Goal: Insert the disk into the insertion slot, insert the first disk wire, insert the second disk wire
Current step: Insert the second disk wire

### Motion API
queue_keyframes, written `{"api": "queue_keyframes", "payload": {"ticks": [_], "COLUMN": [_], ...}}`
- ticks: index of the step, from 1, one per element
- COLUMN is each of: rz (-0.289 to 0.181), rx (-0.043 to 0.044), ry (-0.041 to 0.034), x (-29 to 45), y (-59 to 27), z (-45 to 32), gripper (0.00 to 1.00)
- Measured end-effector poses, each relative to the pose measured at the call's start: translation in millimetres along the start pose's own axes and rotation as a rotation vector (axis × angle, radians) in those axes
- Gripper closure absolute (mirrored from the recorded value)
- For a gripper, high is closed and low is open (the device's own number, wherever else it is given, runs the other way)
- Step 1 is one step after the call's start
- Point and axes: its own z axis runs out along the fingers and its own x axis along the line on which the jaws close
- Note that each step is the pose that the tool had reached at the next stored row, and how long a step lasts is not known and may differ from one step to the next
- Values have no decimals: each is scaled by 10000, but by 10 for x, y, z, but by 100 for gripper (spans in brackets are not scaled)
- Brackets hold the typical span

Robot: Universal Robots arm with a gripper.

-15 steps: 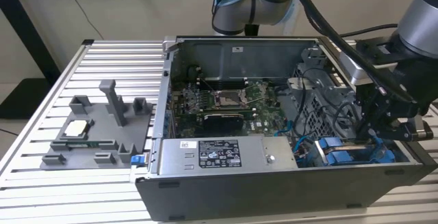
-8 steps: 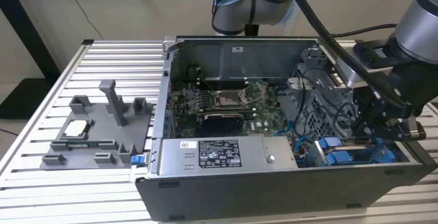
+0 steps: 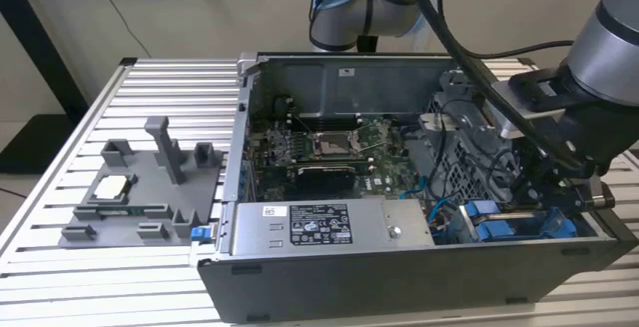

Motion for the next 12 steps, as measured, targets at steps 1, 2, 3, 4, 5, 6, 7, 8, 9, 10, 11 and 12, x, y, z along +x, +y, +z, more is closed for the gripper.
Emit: {"api": "queue_keyframes", "payload": {"ticks": [1, 2, 3, 4, 5, 6, 7, 8, 9, 10, 11, 12], "rz": [-2, -5, -7, -8, -10, -18, -35, -52, -68, -83, -100, -117], "rx": [21, 43, 63, 77, 88, 104, 120, 127, 132, 137, 140, 142], "ry": [-10, -22, -34, -48, -63, -80, -96, -105, -115, -124, -131, -138], "x": [1, 3, 4, 5, 6, 6, 7, 7, 8, 8, 9, 9], "y": [5, 10, 16, 21, 23, 25, 26, 26, 27, 28, 28, 29], "z": [10, 20, 27, 33, 38, 44, 51, 54, 57, 61, 64, 67], "gripper": [84, 84, 84, 84, 84, 84, 84, 84, 84, 84, 84, 84]}}
